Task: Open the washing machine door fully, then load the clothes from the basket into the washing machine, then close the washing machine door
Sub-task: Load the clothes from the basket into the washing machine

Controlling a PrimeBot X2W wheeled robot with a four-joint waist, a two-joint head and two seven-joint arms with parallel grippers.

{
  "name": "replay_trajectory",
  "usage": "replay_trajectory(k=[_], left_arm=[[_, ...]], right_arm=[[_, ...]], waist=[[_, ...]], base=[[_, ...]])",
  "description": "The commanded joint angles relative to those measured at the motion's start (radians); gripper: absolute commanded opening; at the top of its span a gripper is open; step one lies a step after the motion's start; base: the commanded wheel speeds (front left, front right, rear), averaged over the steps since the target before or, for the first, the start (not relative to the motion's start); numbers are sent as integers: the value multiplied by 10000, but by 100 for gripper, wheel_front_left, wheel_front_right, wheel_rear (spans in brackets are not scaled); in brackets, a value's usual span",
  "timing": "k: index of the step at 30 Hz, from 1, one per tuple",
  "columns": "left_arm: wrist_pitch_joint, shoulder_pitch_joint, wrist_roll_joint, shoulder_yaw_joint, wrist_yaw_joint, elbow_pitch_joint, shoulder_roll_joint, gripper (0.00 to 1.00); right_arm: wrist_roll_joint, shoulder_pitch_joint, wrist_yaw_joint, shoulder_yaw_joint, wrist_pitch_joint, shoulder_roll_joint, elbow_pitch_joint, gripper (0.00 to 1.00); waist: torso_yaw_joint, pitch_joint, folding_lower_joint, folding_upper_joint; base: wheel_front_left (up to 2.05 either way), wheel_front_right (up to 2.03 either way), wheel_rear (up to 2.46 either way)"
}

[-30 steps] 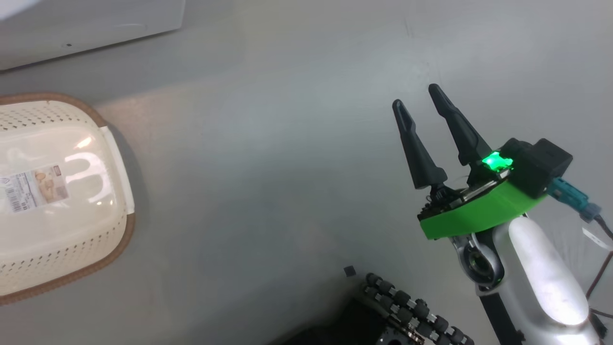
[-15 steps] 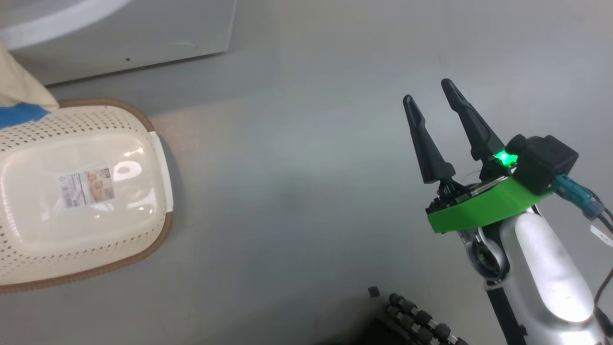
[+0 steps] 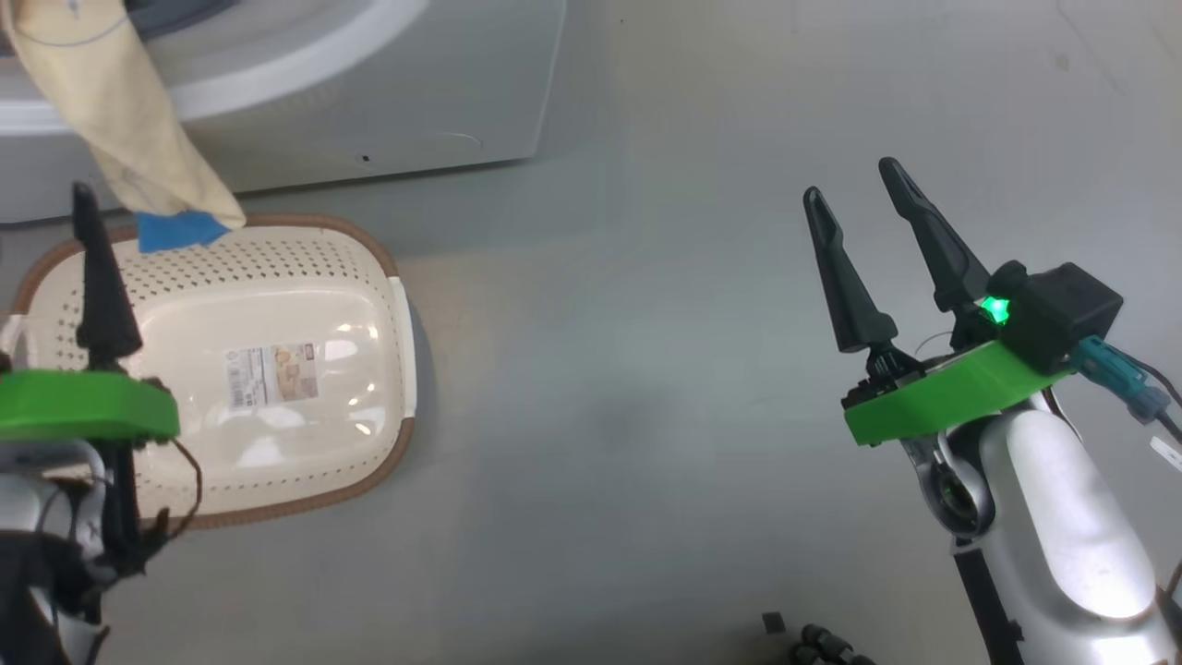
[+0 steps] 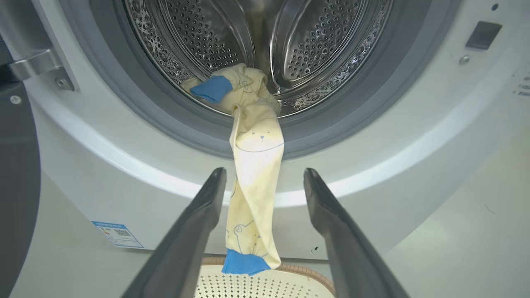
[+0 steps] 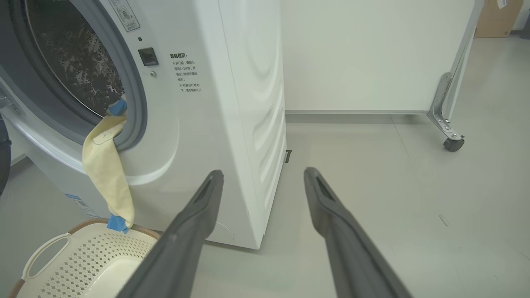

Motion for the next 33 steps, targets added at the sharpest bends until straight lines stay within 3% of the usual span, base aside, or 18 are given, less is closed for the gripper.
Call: replay_trajectory(k=[1,14,33], left_arm=[[-14,-34,112,368,277,-362,324,100],[-209,1697,287,-96,1014,-1035,-293,100],[-338,2315,148,-372,1104,-727,-668,100]], right_arm=[[-81,104,-29,94,-66,-50,-234,100],[-452,569,-29,-23,156,-50,58,100],[-423,1267,-29,44,518,-50,-105,100]], waist=[[239,-253,1,-1],[862,-1418,1,-1],[950,-2352,1,-1]], base=[[0,0,0],[0,0,0],[0,0,0]])
